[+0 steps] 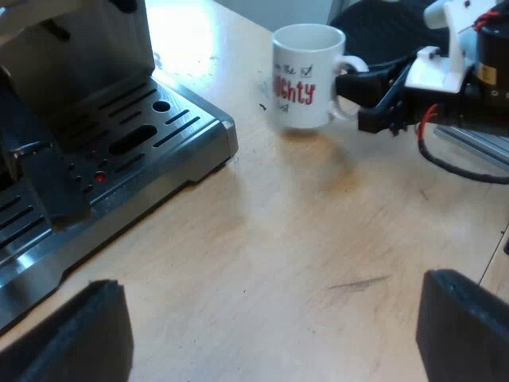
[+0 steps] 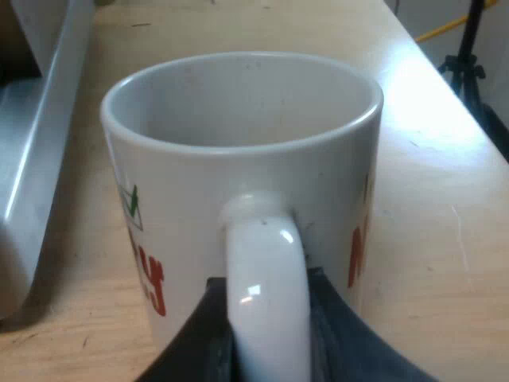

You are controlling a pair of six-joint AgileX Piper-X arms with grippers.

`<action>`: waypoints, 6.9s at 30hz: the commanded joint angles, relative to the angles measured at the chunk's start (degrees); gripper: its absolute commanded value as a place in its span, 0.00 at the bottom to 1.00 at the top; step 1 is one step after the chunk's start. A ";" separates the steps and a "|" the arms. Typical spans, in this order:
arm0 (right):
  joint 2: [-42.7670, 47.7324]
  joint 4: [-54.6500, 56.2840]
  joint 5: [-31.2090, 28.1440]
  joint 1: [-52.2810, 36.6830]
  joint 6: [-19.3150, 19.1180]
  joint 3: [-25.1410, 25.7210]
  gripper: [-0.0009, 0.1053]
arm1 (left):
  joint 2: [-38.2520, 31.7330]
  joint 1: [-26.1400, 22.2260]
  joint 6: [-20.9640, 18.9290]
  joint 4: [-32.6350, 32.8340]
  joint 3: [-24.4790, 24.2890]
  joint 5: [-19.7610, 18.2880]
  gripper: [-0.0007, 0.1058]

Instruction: Remove mug from coffee machine

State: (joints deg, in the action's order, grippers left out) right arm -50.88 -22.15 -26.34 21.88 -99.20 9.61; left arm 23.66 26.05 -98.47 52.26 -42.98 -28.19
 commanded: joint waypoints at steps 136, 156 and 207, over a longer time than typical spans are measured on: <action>18.81 64.53 21.41 -18.61 -1.25 36.98 0.60 | -0.56 -21.71 -2.00 -4.64 -6.16 3.53 0.82; 40.16 78.69 21.41 -19.68 -2.40 36.87 0.60 | -21.40 -22.91 -2.00 12.82 -6.16 7.26 0.82; 53.91 84.05 23.62 -19.68 -2.53 22.02 0.60 | -26.64 -23.28 -4.01 7.39 12.92 16.87 0.82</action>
State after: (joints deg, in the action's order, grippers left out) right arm 0.38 62.36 -2.82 2.41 -101.29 31.26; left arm -0.71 2.74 -102.04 60.10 -29.77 -11.88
